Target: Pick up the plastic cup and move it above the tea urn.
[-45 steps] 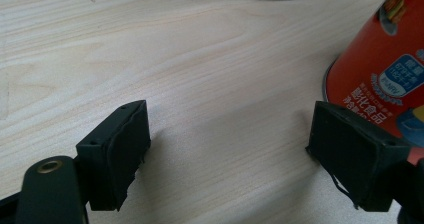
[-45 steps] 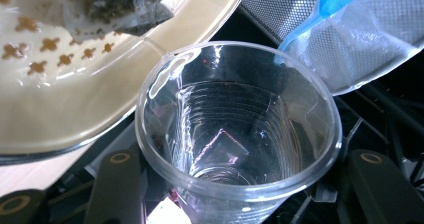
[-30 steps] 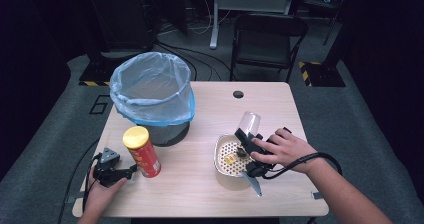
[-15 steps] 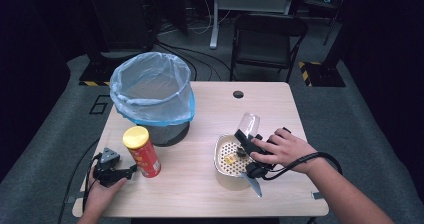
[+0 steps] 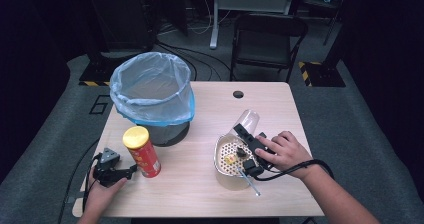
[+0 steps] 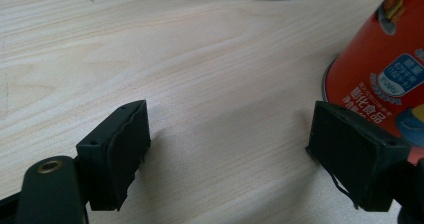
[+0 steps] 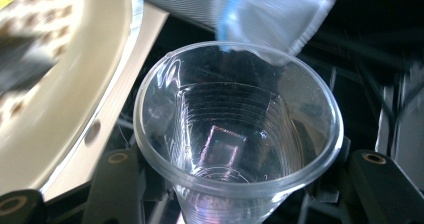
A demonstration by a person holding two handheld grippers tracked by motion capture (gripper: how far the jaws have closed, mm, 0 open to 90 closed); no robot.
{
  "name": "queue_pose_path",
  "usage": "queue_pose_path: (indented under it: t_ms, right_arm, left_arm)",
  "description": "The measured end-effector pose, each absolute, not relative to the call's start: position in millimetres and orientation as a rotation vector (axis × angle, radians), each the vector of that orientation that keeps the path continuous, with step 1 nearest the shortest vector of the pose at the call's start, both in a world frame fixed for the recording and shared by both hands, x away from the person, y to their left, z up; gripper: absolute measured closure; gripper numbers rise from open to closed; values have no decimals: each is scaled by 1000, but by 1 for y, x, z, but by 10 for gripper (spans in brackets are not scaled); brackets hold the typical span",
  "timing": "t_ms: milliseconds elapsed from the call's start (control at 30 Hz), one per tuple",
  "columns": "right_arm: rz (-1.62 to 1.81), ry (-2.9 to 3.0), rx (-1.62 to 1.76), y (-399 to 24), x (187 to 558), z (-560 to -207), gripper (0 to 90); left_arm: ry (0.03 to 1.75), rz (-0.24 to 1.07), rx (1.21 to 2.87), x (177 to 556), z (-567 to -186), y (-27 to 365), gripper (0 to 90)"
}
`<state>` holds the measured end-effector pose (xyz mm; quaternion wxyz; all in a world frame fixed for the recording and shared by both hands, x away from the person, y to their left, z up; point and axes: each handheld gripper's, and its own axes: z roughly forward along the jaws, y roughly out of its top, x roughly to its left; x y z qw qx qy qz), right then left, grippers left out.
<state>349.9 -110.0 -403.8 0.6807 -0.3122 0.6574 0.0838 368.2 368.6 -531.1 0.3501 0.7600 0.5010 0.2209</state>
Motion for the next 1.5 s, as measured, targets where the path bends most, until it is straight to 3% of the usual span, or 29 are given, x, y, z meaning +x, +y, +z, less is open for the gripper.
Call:
queue_pose_path:
  t_ms: [633,933,1300,1500]
  right_arm:
    - [1304,1775,330,-143,375,-366,405]
    - [1721,1754,653,-161,383,-349,406]
    - [1640,1783,735,-162,369,-271,414]
    - [1558,1802,742,-152,345,-253,413]
  left_arm:
    - [1298,572,1969,368,-531,369,166]
    - [1298,572,1969,368,-531,369,167]
    - [1297,571,1969,368,-531,369,167]
    - [1297,571,1968,368,-531,369,167]
